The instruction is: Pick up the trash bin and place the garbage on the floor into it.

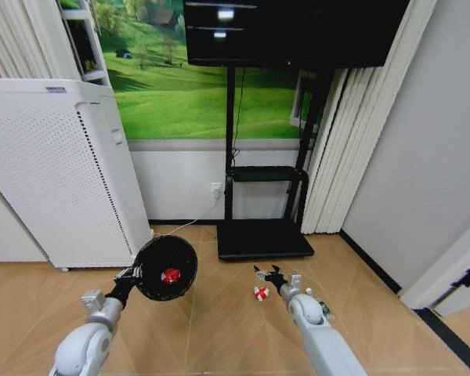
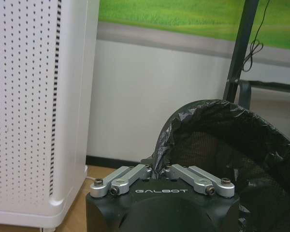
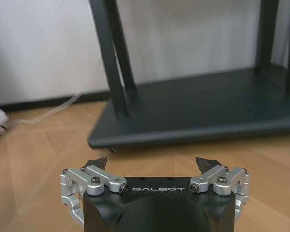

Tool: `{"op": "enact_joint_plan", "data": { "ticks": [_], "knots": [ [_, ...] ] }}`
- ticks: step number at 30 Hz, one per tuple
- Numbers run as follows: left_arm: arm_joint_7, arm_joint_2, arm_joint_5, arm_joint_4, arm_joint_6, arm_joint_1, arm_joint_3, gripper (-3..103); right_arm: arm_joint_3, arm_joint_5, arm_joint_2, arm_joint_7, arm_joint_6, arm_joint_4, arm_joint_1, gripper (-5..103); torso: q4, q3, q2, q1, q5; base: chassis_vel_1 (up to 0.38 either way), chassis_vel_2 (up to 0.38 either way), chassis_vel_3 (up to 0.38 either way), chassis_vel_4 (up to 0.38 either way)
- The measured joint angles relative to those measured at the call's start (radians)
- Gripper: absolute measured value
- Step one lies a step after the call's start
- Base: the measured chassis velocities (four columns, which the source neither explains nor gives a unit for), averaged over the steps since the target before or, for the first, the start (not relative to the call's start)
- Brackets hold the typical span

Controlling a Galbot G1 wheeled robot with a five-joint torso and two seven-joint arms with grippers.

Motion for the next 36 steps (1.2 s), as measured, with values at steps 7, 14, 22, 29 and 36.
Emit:
{"op": "enact_joint_plan", "data": {
  "ticks": [7,14,22,29,36],
  "knots": [
    [-0.013,0.022,-0.023,0.037,-0.016,-0.04,-0.011,4,-0.011,-0.099,0.058,0.012,0.02,-0.242,0.081,100,0.0006,0.0,0.0,0.0,0.0001,0.0,0.0,0.0,0.0],
    [0.009,0.078,-0.093,0.056,-0.037,-0.147,-0.006,4,-0.012,-0.144,0.08,0.011,0.04,-0.313,0.106,100,0.0003,0.0,0.0,0.0,0.0003,0.0,0.0,0.0,0.0],
    [0.008,0.141,-0.147,0.076,-0.022,-0.274,0.054,4,0.009,-0.17,0.098,0.002,0.058,-0.419,0.134,100,0.0001,0.0,0.0,0.0,0.0002,0.0,0.0,0.0,0.0],
    [0.011,0.14,-0.142,0.072,-0.02,-0.262,0.061,4,0.02,-0.223,0.131,0.026,0.089,-0.545,0.203,100,0.0004,0.0,0.0,0.0,0.0001,0.0,0.0,0.0,0.0],
    [0.014,0.145,-0.145,0.053,-0.017,-0.254,0.05,4,0.021,-0.268,0.156,0.077,0.106,-0.672,0.283,100,0.0004,0.0,0.0,0.0,0.0002,0.0,0.0,0.0,0.0]
  ]
}}
